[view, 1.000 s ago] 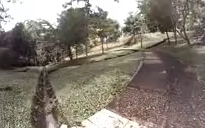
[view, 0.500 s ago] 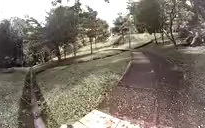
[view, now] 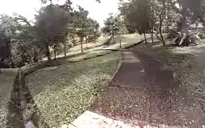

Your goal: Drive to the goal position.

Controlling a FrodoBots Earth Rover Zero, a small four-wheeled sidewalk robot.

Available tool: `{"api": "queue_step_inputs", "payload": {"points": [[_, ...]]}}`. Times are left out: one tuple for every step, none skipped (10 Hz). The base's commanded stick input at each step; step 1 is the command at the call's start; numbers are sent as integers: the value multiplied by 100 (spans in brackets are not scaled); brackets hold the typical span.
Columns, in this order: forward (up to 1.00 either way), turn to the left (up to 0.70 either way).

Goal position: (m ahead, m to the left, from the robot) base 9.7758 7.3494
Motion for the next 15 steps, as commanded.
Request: {"api": "queue_step_inputs", "payload": {"points": [[0,-50],[0,-50],[0,-50],[0,-50],[0,-50],[0,-50],[0,-50],[0,-24],[0,0],[0,0],[0,0],[0,0],[0,0],[0,0],[0,0]]}}
